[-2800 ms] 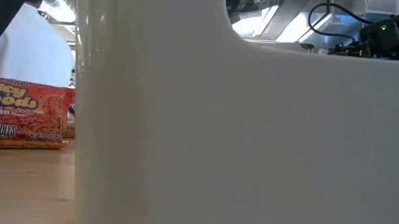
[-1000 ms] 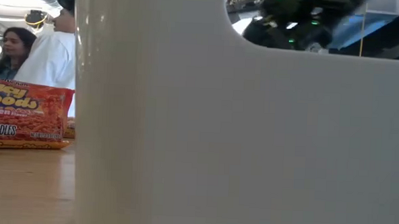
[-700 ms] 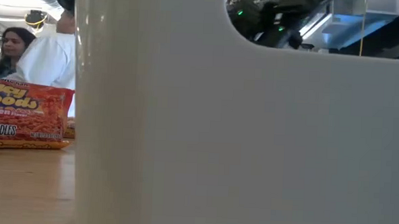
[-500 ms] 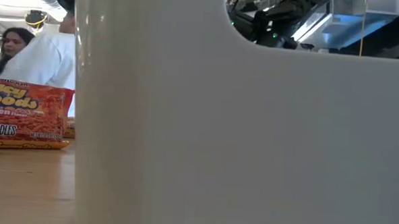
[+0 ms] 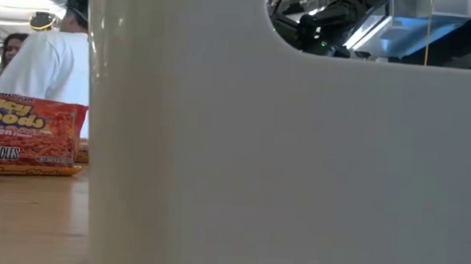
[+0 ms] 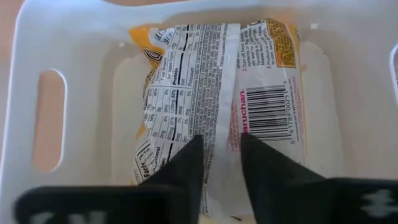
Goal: Sort Maruchan noodles
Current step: Put the top left yellow noodle pack in the top left white bin
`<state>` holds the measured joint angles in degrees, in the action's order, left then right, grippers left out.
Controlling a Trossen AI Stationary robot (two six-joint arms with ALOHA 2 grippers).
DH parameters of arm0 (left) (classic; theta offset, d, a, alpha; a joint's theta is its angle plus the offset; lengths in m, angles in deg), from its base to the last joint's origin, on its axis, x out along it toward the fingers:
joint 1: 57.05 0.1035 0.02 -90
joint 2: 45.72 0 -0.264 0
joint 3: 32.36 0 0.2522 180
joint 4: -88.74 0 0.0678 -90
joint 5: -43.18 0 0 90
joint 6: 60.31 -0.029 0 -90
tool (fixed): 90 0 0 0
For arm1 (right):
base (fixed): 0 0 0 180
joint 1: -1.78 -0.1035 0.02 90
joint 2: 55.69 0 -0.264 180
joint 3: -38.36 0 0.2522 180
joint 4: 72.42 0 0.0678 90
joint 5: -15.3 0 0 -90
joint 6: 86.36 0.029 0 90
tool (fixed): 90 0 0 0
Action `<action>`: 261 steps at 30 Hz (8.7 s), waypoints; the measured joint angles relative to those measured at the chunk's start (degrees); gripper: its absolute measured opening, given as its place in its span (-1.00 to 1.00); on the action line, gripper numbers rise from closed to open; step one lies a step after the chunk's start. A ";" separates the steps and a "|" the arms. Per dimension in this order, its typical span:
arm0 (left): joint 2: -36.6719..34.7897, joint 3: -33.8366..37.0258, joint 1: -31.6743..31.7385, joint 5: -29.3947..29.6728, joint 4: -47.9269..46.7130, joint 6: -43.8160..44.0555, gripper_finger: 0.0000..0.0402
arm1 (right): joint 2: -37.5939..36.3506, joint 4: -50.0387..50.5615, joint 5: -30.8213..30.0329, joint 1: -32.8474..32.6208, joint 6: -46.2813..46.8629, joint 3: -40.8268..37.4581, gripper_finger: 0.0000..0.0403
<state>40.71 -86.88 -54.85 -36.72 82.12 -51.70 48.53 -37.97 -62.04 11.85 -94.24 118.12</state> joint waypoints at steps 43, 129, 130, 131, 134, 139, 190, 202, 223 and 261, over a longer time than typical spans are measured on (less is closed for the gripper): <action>0.02 -0.01 0.03 0.34 -0.11 -0.20 -0.32 | 5.16 12.31 0.03 -1.42 4.25 8.02 -0.45; 13.50 -6.39 -2.80 15.84 18.74 -54.28 0.01 | -13.11 19.65 4.90 7.58 -8.45 7.02 -1.00; 13.82 -6.39 -2.80 15.80 19.49 -54.38 0.01 | -13.11 19.47 4.90 7.58 -8.45 7.02 -1.00; 14.16 -6.39 -2.80 15.74 20.93 -54.42 0.01 | -13.11 19.36 4.90 7.58 -8.45 7.02 -1.00; 15.74 -6.74 -2.80 15.69 24.71 -56.67 0.01 | -13.11 19.11 4.91 7.58 -8.45 7.02 -1.00; 17.11 -9.52 -2.80 15.70 26.97 -58.26 0.01 | -13.11 19.08 4.90 7.61 -7.51 7.04 -1.00; 3.00 -10.59 4.05 4.95 16.88 -4.76 -1.00 | -40.12 11.89 -2.78 7.58 -10.61 -9.47 -0.06; 1.40 -10.57 6.69 0.61 14.12 1.55 -1.00 | -45.15 -11.15 -4.09 7.58 -8.64 -20.57 -0.06; 1.46 -10.57 6.98 -0.21 14.38 2.99 -1.00 | -37.35 -14.41 0.55 7.52 -10.00 -20.52 0.95; 1.27 -10.57 7.56 -4.68 17.41 4.43 -0.85 | -24.44 -26.15 -11.54 1.79 -20.61 -18.64 -0.26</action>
<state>41.98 -97.45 -47.29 -41.40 99.53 -47.27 24.09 -64.13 -73.58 13.64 -114.85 99.48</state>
